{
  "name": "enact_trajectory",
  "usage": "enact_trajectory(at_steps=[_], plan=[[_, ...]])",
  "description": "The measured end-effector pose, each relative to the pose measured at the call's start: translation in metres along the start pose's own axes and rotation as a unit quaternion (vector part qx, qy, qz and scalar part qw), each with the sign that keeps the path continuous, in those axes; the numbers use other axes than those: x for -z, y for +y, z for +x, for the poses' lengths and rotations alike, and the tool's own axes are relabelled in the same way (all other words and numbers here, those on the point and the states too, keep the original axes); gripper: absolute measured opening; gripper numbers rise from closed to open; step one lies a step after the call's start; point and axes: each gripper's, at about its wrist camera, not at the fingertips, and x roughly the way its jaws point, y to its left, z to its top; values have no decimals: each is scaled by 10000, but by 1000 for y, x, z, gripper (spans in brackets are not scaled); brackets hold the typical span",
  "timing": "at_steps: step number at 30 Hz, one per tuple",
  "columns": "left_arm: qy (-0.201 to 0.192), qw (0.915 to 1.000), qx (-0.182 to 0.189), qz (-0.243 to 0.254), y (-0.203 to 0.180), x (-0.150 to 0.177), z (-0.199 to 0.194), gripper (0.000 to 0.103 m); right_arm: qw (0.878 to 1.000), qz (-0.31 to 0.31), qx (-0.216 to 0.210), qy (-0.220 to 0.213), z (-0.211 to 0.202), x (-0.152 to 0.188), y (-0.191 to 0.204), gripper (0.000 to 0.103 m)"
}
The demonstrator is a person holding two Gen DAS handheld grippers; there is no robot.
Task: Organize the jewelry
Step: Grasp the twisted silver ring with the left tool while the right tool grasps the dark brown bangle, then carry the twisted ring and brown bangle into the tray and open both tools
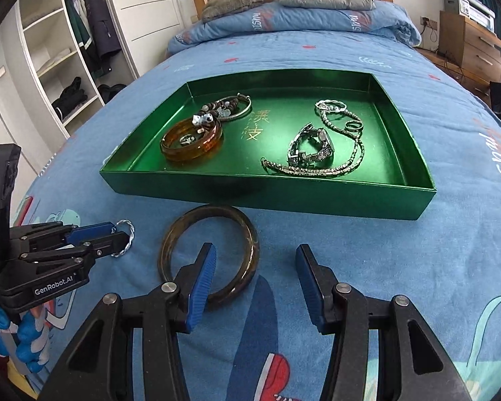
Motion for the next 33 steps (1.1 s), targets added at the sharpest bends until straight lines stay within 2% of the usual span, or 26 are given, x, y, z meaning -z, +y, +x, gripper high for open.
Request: enact_trajectory(at_steps=[5,9,13,18,27,33], plan=[[-126,9998,-149,99,-6,1,2,22,9993,-257,254,43,8,1,8,45],[-214,9995,-198,141,-10,1,3,17,9986,-314,418,45,10,1,7,28],[-307,9993,-177,75,-12,2,2,7,9986,-210,486,-14,6,3,4,11],[-512,9971,-500,267,-25,9,-6,6,9986,-48,508,-147,-10,10,1,9],[-948,9938,-481,340,-40,13,-49,6,9960,82,563,-684,-67,18,-2,9],[-1267,9910,-294,305,-41,-10,-81,6,9938,112,598,-935,-92,4,-6,9]])
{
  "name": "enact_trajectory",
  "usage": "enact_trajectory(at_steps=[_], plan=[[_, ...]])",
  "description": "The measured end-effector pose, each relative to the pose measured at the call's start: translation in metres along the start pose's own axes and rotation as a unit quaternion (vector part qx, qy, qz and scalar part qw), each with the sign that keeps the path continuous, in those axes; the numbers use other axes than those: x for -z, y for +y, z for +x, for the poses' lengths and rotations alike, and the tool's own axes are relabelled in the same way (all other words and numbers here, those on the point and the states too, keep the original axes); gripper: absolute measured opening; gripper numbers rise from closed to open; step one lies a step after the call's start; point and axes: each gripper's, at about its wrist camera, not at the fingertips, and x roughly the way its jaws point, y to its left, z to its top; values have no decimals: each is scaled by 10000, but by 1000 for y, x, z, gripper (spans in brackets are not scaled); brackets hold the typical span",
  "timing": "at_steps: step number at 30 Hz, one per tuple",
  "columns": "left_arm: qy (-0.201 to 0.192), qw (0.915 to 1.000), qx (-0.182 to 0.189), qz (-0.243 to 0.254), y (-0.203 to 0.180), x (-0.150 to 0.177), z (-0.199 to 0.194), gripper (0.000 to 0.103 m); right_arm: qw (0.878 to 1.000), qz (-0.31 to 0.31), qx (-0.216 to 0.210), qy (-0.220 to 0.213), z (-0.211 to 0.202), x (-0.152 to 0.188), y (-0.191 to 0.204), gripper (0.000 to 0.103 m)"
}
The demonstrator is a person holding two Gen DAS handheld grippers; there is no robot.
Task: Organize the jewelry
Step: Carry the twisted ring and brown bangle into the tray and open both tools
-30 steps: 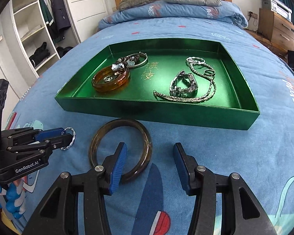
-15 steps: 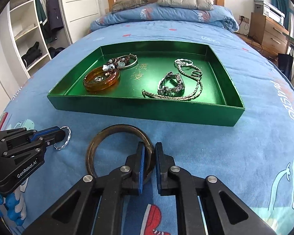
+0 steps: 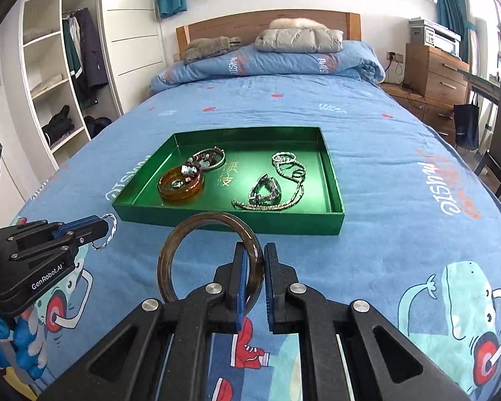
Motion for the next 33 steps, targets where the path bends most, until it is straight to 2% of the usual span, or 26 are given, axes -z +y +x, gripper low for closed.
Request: enact_trajectory(at_steps=[6,13,17,23,29,33], plan=[[-78,9999,-17,-123,6,-54,17,6,10000,-17,84,-47,16,-42,-9,9],[285,9994,179,-89,-16,-102,90,7,9992,-36,376,136,82,-104,-32,9],[481,9985,212,143,-35,-106,133,7,9979,-85,492,414,131,-121,-45,9],[793,9964,188,243,-46,-99,177,7,9948,-187,486,871,181,-118,-52,9],[776,9964,192,271,-47,-92,182,7,9926,-269,516,1068,196,-110,-49,8],[742,9968,272,76,-42,-92,181,8,9908,-316,659,1139,197,-110,-50,9]])
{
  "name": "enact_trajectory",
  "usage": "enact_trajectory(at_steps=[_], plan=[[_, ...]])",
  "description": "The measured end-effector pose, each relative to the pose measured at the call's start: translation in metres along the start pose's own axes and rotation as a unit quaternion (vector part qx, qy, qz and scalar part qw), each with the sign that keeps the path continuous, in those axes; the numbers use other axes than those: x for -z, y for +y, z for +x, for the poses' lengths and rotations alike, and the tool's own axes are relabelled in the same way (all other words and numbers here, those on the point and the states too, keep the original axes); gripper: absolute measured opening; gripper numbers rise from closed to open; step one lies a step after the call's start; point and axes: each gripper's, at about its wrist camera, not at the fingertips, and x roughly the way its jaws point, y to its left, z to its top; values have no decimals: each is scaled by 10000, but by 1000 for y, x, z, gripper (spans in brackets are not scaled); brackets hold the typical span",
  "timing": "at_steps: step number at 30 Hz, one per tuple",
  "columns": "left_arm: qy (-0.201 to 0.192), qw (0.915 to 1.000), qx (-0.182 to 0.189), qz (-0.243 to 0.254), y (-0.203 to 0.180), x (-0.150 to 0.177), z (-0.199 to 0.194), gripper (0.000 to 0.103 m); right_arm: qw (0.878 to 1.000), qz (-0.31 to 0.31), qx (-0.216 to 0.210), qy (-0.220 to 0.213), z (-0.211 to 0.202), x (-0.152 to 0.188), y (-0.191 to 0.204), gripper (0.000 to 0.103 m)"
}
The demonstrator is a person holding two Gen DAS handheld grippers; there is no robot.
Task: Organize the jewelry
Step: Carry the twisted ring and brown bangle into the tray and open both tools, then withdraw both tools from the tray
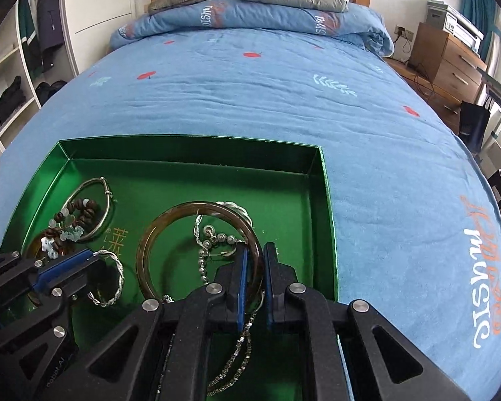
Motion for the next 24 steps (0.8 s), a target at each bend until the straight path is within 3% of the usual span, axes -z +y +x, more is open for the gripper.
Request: enact_trajectory(at_steps=[5,7,11,24], plan=[[14,9998,154,-135,5,3,-4,8,9998,142,-94,-35,-6,6,-6,15],[-46,9998,153,-153,5,5,-11,8,9998,148,-90,-120,-15,9,-6,25],[-217,9994,190,-211,5,10,-35,9,9991,186,-131,-345,-42,16,-6,31],[-998,9942,-254,-315,6,52,-160,37,9933,327,-330,-1057,-162,67,7,50]])
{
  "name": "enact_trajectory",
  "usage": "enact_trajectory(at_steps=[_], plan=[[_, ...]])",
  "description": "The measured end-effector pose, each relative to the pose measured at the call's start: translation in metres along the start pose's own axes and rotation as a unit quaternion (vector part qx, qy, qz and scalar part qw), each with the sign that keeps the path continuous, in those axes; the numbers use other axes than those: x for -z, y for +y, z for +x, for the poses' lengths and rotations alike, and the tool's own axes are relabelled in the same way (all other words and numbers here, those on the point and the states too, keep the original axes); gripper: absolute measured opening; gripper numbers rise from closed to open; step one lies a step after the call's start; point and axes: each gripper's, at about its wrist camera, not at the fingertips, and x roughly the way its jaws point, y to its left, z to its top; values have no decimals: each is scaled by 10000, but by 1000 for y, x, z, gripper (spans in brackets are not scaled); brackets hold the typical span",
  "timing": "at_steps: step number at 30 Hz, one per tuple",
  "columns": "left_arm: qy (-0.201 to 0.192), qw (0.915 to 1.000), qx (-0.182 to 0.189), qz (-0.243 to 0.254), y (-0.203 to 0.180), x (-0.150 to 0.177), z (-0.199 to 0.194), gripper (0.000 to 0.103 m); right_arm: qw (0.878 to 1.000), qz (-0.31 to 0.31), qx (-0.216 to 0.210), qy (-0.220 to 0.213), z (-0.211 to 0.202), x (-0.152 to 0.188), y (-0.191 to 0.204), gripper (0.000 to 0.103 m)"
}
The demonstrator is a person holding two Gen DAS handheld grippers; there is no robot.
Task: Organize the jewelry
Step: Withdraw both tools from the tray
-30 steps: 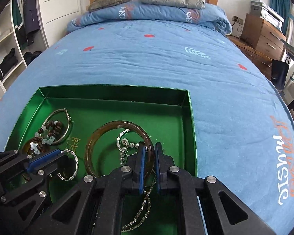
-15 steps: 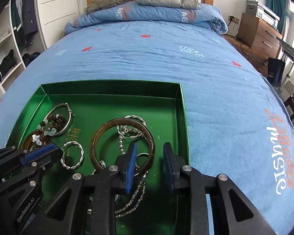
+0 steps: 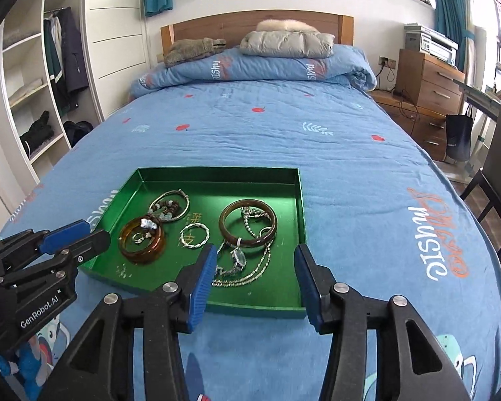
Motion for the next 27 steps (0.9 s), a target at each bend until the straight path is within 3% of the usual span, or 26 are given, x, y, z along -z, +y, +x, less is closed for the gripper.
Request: enact_trajectory(at_steps=[4,14,18,27], plan=[[-177,9995,-248,-67,8,12,-39,43,9999,-4,-22,-131,-36,18,10,57],[-688,9949,-739,-72,20,38,-129,44,9986,-123,-72,-514,-118,53,33,67],[-843,9929,-837,-72,22,49,-159,44,9980,-137,-98,-610,-143,66,37,73],[-1105,9897,-888,-199,28,70,-209,44,9970,-168,-84,-756,-181,89,46,76]])
